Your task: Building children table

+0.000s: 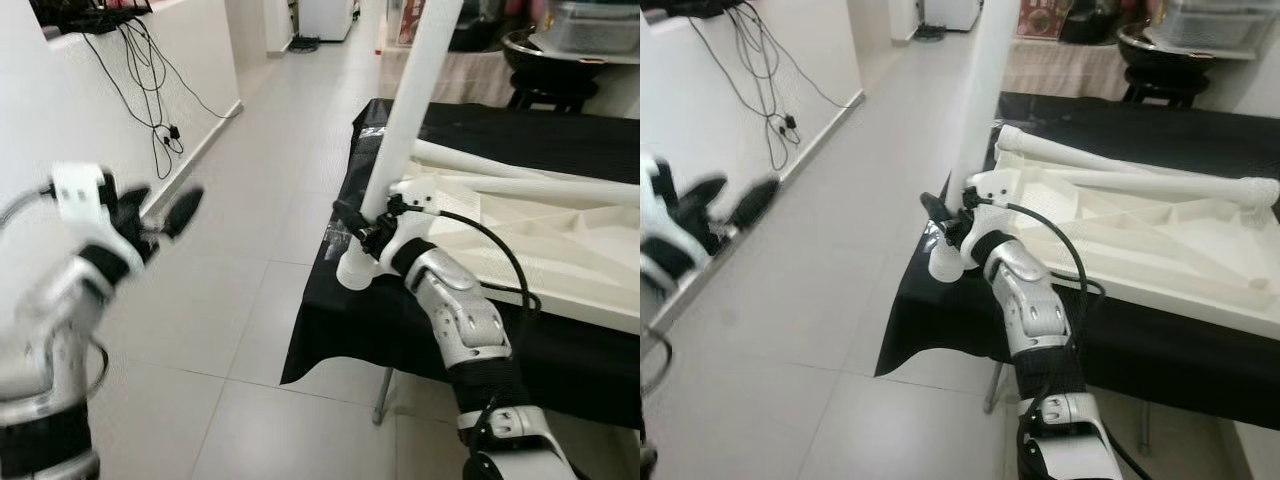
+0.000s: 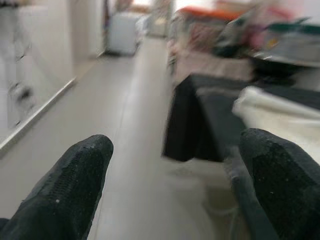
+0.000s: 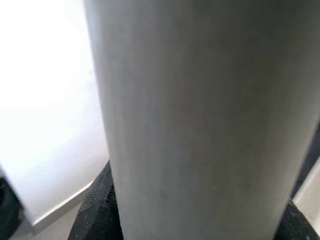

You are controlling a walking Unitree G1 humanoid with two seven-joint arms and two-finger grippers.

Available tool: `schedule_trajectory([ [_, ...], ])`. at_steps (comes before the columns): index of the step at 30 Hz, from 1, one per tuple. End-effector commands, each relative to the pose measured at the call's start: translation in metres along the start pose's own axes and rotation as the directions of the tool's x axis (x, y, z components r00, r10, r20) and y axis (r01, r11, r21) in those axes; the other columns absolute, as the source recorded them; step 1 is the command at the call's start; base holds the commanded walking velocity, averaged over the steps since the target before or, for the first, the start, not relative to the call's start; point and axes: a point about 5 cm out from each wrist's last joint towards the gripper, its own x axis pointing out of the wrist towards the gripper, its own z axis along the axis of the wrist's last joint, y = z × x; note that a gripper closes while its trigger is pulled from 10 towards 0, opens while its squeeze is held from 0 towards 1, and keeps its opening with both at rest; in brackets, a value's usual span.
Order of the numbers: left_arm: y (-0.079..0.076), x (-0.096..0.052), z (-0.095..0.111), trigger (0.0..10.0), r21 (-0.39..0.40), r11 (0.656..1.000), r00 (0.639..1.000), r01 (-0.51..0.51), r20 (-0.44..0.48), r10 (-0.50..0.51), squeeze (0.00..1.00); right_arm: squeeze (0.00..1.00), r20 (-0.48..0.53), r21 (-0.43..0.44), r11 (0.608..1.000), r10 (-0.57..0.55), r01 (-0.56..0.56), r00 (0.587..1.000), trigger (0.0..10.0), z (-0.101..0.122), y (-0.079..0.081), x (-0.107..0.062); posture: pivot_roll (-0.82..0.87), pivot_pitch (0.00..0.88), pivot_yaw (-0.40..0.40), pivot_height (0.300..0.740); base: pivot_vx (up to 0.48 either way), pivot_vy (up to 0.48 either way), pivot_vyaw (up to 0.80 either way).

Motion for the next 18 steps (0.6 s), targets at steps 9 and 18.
schedule_trajectory([
  [9,-0.049,-0.018,-0.054,10.0,-0.025,0.996,0.99,0.084,-0.113,-0.086,0.0,0.0,0.046,0.05,0.998,0.046,-0.049,0.998,10.0,0.006,0.021,0.0,-0.02,0.073,0.01,0.74,0.222,0.0,-0.53],
  [18,-0.079,-0.026,-0.073,10.0,-0.06,0.981,0.968,0.183,-0.167,-0.19,0.0,0.0,0.047,0.063,0.995,0.071,-0.074,0.996,10.0,0.004,0.027,-0.002,-0.02,0.079,0.013,0.74,0.257,0.0,0.0],
])
